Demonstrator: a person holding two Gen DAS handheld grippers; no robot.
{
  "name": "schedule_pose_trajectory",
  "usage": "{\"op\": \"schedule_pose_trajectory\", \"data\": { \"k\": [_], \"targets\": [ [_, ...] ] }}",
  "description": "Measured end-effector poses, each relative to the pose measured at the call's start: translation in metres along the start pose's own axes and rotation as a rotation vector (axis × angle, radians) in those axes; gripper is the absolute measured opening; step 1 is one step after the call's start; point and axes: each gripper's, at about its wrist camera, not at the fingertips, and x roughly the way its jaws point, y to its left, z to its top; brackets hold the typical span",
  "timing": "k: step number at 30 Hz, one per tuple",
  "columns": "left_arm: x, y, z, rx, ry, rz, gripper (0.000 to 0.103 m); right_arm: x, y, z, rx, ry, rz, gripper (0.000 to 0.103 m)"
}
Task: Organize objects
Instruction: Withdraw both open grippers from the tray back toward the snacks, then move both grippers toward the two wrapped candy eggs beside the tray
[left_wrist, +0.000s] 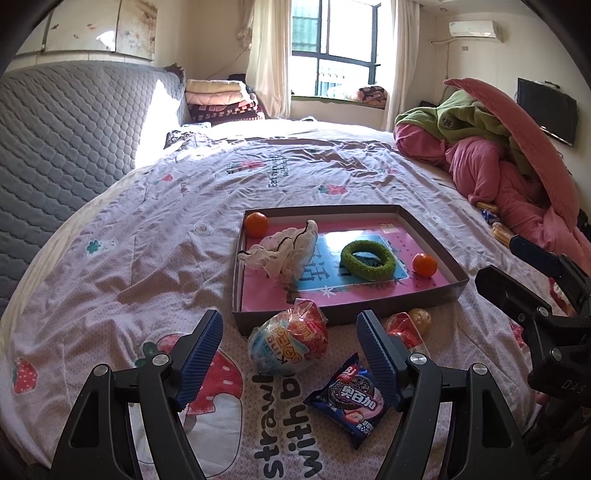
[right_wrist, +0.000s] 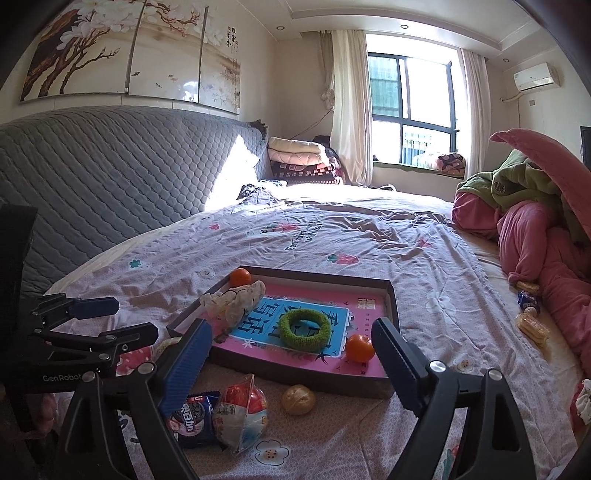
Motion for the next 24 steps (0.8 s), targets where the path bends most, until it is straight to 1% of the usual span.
{"op": "schedule_pose_trajectory", "data": {
  "k": [7, 11, 24],
  "targets": [
    [0.003, 0.001, -0.011, -0.017, 0.029, 0.010, 0.076, -0.001, 0.005, -0.009, -0.007, 0.027, -0.004, 0.088],
    [0.005, -0.002, -0.017, -0.007, 0.043, 0.011, 0.076, 0.000, 0.007, -0.011, -0.012, 0.038, -0.008, 0.088],
    [0.002, 0.000, -0.026, -0.008, 0.070, -0.009, 0.076, -0.004, 0.009, -0.021, -0.019, 0.070, -0.024, 0.088]
  ]
}}
